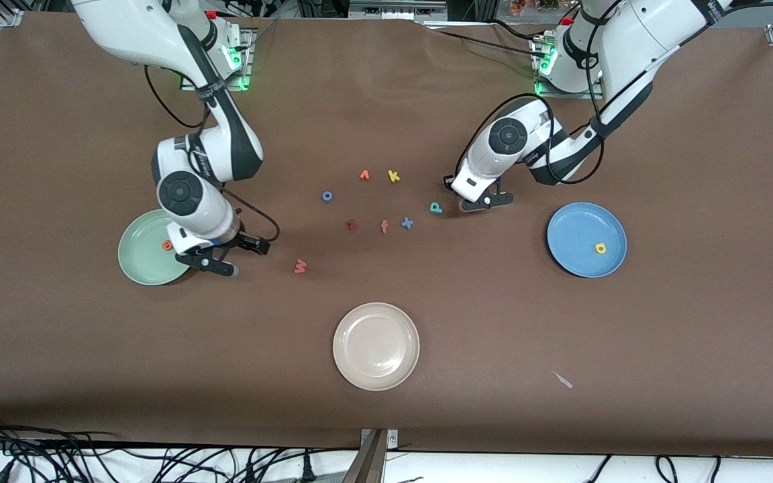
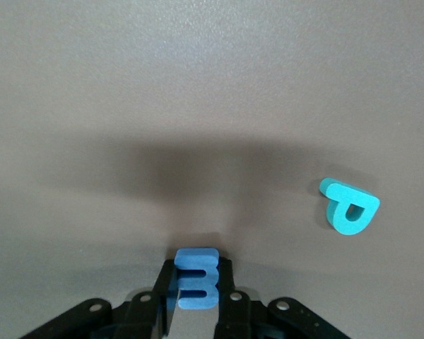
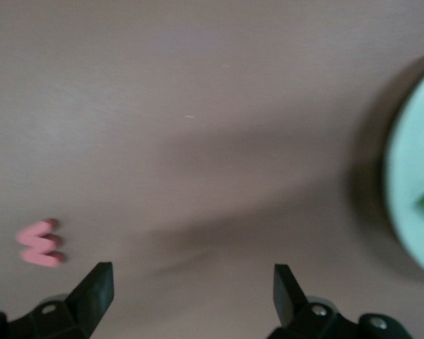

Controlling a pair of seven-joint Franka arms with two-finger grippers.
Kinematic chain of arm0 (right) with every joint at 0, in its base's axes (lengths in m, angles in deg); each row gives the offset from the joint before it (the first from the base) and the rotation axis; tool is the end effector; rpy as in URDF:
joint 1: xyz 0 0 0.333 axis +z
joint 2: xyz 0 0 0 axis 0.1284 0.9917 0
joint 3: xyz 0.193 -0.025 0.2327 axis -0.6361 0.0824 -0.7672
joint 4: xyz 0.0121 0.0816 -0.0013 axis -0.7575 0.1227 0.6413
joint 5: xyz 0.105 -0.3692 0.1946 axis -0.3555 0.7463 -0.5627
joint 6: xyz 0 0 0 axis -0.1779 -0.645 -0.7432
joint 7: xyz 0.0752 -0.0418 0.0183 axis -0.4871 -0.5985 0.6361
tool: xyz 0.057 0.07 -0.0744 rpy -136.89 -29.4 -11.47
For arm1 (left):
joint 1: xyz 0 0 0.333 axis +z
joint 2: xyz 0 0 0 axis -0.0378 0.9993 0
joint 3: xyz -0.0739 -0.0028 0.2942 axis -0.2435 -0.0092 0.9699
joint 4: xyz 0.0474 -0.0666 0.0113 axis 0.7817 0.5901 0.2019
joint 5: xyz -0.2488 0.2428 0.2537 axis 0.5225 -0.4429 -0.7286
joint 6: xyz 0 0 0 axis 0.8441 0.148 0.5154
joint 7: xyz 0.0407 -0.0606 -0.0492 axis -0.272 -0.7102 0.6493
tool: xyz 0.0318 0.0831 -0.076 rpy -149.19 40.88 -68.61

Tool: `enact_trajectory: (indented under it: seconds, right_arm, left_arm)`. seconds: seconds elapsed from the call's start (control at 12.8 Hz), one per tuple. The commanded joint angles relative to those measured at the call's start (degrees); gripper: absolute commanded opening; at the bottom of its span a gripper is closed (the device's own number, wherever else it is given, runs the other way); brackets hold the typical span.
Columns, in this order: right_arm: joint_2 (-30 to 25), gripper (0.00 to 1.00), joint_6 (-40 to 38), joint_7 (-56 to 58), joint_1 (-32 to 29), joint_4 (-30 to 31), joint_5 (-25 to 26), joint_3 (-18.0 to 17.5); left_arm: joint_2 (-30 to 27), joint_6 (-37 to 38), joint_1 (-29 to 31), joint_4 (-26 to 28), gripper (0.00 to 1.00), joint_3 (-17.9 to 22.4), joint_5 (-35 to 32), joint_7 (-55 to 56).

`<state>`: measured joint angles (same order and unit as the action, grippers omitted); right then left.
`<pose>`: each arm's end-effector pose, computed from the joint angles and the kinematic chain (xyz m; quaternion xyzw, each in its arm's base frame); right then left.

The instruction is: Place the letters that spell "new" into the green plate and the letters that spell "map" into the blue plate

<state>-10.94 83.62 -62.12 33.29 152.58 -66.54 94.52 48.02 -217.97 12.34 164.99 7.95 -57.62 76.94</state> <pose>0.6076 0.2225 0.1827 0.9864 -0.1616 -0.0141 0.0267 0.4088 -0.3329 0.1185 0.9885 0.1086 -0.0983 0.0379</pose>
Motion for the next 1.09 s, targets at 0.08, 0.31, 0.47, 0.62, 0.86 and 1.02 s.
enact_trajectory:
  seconds: [0.08, 0.31, 0.47, 0.62, 0.86, 1.02]
  right_arm:
    - [7.59, 1.0, -0.78, -10.18, -0.34, -11.43, -2.43, -3.88]
    - [11.2, 1.0, -0.43, -11.43, -0.25, -15.31, -4.28, -4.77]
    - [11.99, 1.0, -0.26, -11.6, -0.34, -15.76, -4.98, -5.92]
    - [13.14, 1.0, 0.01, -11.95, -0.25, -15.85, -4.98, -6.53]
    - [14.02, 0.94, 1.32, -11.61, -0.25, -15.85, -4.98, -6.8]
    - [14.72, 0.82, 2.11, -11.26, -0.16, -15.76, -4.9, -6.88]
  left_arm:
    - [-3.49, 8.57, 1.84, -5.7, 0.02, 0.09, -1.99, 0.51]
    - [-3.86, 25.1, 5.78, -18.79, 0.02, -0.44, -0.86, -5.53]
    - [-3.86, 31.7, 10.52, -23.56, 0.03, -0.44, 0.81, -13.43]
    - [-3.86, 34.71, 16.14, -24.19, 0.04, -0.35, 0.82, -23.44]
    - [-1.41, 34.9, 22.57, -23.49, 0.04, 0.26, 0.65, -36.56]
    - [2.19, 34.29, 24.78, -23.4, 0.12, 0.35, 0.03, -38.95]
